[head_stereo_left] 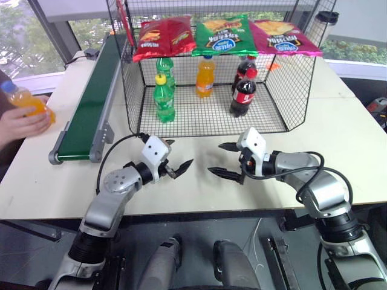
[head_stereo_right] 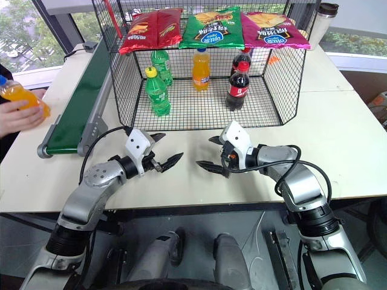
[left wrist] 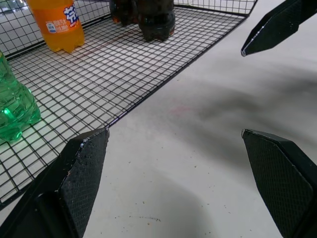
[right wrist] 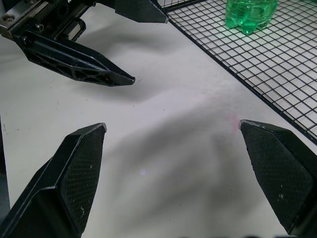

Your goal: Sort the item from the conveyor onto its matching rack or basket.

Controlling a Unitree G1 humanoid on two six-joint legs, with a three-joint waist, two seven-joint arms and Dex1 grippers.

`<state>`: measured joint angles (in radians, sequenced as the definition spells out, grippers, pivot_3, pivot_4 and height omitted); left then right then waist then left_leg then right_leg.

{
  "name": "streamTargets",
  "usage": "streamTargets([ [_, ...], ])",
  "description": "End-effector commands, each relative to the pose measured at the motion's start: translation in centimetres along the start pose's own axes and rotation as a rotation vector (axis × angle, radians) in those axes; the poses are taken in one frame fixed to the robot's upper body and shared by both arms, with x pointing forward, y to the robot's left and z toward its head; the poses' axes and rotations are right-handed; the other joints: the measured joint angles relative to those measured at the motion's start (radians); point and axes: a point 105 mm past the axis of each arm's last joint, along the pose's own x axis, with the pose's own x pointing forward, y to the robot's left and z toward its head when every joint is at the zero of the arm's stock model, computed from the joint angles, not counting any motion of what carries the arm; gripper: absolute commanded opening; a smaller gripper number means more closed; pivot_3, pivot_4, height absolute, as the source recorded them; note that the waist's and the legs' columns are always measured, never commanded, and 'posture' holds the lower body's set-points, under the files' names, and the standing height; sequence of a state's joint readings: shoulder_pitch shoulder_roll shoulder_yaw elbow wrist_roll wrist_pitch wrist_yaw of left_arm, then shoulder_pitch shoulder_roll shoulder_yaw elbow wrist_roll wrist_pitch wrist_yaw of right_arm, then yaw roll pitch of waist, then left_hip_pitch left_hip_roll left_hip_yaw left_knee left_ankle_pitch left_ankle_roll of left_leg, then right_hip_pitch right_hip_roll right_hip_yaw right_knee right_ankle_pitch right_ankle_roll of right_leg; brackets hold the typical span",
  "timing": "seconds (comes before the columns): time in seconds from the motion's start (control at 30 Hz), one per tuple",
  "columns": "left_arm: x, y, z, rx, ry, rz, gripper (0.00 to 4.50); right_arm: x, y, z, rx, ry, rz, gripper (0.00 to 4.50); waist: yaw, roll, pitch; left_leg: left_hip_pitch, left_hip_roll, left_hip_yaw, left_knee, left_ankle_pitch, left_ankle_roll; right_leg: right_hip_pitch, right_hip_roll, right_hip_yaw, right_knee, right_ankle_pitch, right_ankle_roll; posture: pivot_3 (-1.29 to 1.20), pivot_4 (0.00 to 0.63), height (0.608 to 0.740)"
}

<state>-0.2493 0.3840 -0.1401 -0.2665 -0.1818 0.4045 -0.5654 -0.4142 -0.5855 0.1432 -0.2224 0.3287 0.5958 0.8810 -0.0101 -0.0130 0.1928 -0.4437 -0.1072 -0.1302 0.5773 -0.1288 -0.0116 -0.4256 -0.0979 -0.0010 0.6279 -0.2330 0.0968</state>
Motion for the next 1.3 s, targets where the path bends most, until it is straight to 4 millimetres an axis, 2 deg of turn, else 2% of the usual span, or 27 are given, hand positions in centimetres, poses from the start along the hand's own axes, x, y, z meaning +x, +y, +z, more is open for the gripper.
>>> streamTargets([
  [0.03, 0.0, 0.3, 1.1, 0.033, -0.037, 0.011, 4.5, -0.1, -0.1, 1.6, -0.048, -0.049, -0.001, 4.46, 0.0, 0.0, 0.0, 0.0, 0.0, 0.0, 0.0, 0.0, 0.0, 0.0, 0.0, 0.0, 0.0, 0.0, 0.0, 0.0, 0.15, 0.738],
  [0.63, 0.0, 0.5, 1.2, 0.039, -0.042, 0.017, 4.5, -0.1, 0.0, 1.8, -0.06, -0.052, 0.003, 4.46, 0.0, 0.0, 0.0, 0.0, 0.0, 0.0, 0.0, 0.0, 0.0, 0.0, 0.0, 0.0, 0.0, 0.0, 0.0, 0.0, 0.15, 0.738],
  [1.0, -1.5, 1.3, 2.0, 0.045, -0.05, 0.052, 4.5, -0.2, 0.4, 2.8, -0.078, -0.078, 0.038, 4.46, 0.0, 0.0, 0.0, 0.0, 0.0, 0.0, 0.0, 0.0, 0.0, 0.0, 0.0, 0.0, 0.0, 0.0, 0.0, 0.0, 0.15, 0.738],
  [1.17, -3.0, 3.0, 3.2, 0.015, -0.079, 0.124, 4.5, -0.2, 0.8, 4.2, -0.082, -0.128, 0.063, 4.46, -0.001, 0.0, 0.0, 0.0, 0.0, 0.0, 0.0, 0.0, 0.0, 0.0, 0.0, 0.0, 0.0, 0.0, 0.0, 0.0, 0.15, 0.738],
  [1.3, -5.5, 6.4, 4.5, -0.034, -0.111, 0.265, 4.5, -0.3, 1.2, 5.7, -0.074, -0.176, 0.087, 4.46, -0.002, 0.0, 0.0, 0.0, 0.0, -0.001, 0.0, 0.0, 0.0, 0.0, 0.0, 0.0, 0.0, 0.0, 0.0, 0.0, 0.15, 0.738],
])
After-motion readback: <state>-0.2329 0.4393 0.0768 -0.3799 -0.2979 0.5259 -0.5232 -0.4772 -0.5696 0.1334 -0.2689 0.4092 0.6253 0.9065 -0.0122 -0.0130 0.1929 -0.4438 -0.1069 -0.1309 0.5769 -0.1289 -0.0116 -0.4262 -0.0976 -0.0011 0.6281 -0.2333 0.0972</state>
